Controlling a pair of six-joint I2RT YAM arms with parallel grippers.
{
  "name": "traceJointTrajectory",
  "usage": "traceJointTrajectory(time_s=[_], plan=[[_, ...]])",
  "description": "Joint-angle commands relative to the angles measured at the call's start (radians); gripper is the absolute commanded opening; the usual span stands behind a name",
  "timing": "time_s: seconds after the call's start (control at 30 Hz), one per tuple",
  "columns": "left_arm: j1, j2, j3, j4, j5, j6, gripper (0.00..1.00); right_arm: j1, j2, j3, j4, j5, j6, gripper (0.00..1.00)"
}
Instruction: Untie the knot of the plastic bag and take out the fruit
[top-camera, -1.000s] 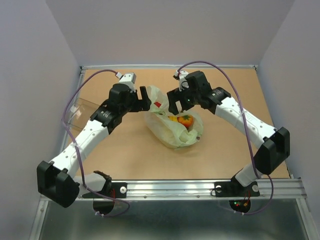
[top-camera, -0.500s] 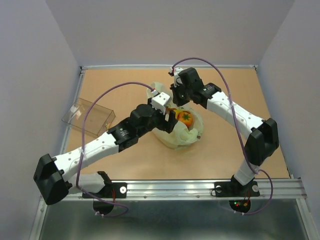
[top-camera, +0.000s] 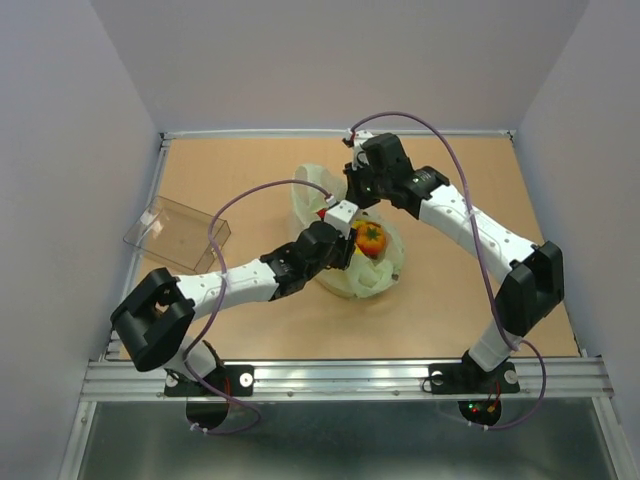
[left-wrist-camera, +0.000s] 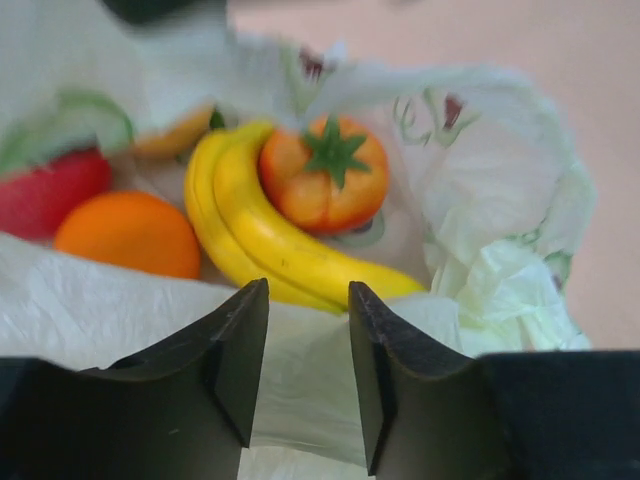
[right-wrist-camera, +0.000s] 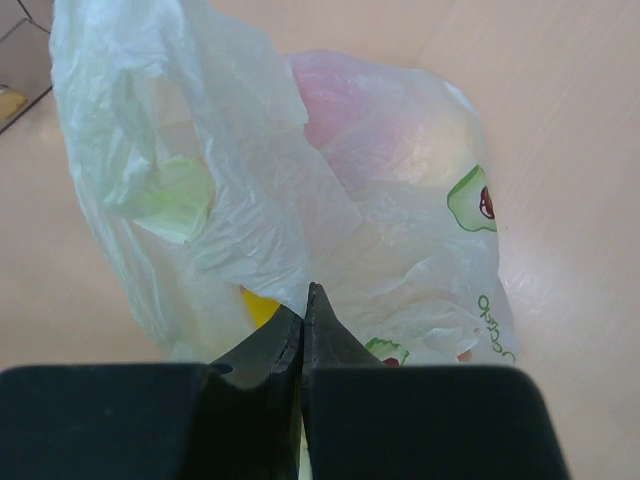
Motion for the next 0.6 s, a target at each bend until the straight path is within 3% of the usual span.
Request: traceJointTrajectory(time_s=[0.0, 0.07, 0.13, 0.37, 0.53, 0.57], plan=[[-0.004, 0.010, -0.055, -0.041, -0.026, -0.159, 0.40, -0.040, -0.030, -0.002, 0.071, 0.049, 0.041, 0.01], [-0.004, 0.004, -0.096, -0.110, -0.008, -0.200, 0.31, -0.063, -0.025, -0.002, 0.085, 0.113, 0.073, 0.01], [-0.004, -0.032, -0.133, -0.141, 0.018, -0.253, 0.29, -0.108, -0.014, -0.005, 0.097, 0.139, 0.104, 0.01], [-0.020, -0.204, -0.313, -0.174, 0.061, -0.350, 0.31, -0.183, 0.061, -0.022, 0.172, 0.129, 0.188, 0.01], [-0.040, -0.249, -0.333, -0.190, 0.071, -0.364, 0.33, -0.183, 0.082, -0.031, 0.183, 0.118, 0.210, 0.01], [-0.043, -0.246, -0.339, -0.194, 0.071, -0.368, 0.34, -0.183, 0.079, -0.034, 0.184, 0.127, 0.210, 0.05]])
